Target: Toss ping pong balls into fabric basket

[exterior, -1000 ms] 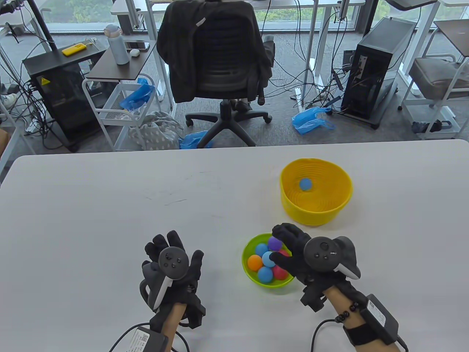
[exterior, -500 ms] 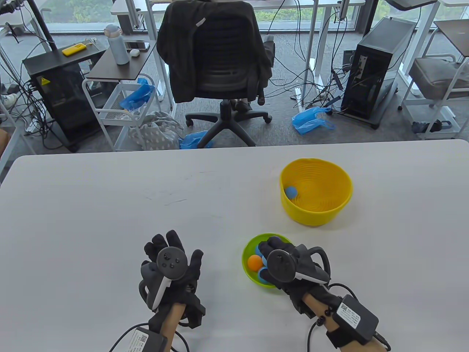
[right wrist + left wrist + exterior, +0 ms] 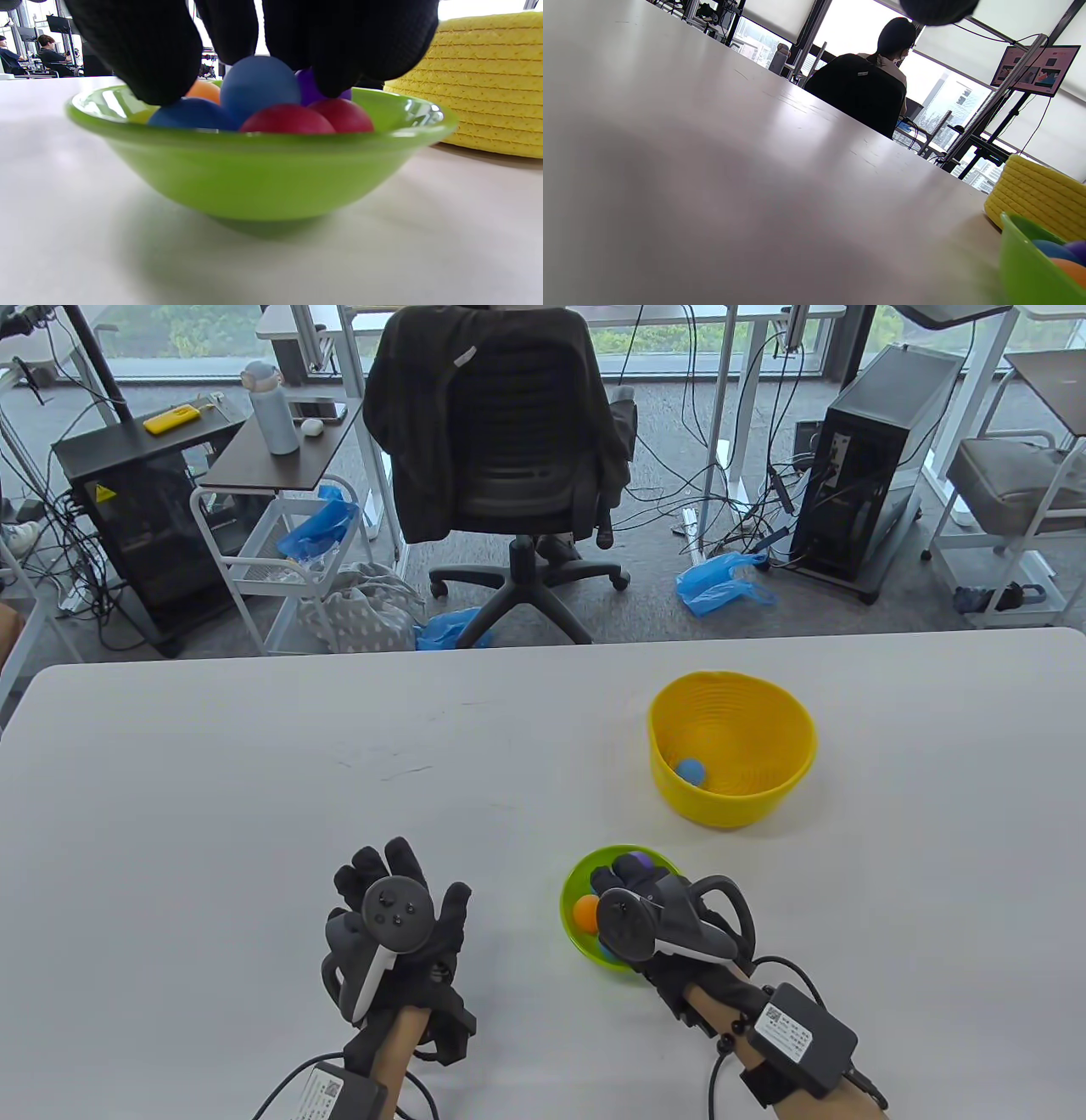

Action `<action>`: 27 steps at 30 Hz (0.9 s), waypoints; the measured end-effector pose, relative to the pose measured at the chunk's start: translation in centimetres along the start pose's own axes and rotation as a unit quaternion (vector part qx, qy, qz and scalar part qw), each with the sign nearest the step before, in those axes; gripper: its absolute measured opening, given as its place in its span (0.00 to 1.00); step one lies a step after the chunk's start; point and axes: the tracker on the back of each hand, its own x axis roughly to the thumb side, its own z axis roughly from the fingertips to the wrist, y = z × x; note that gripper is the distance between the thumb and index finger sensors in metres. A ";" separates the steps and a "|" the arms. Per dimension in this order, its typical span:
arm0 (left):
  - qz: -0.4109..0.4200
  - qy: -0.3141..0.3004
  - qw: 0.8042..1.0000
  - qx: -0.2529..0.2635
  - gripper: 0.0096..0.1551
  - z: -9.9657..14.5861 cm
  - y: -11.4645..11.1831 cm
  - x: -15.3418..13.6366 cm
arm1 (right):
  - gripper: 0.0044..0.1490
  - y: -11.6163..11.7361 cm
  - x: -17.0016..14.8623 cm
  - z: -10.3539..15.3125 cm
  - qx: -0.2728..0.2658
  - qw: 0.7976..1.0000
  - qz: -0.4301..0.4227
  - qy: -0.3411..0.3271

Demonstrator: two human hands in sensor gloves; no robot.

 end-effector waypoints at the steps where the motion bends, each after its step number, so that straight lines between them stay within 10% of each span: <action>1: 0.000 0.000 1.000 0.000 0.51 0.0 0.0 0.0 | 0.45 -0.1 0.0 0.0 0.000 1.000 0.000 0.001; 27: -0.002 0.001 1.000 -0.005 0.52 0.0 0.0 0.2 | 0.35 0.0 -0.5 -0.9 -0.031 0.999 -0.009 0.005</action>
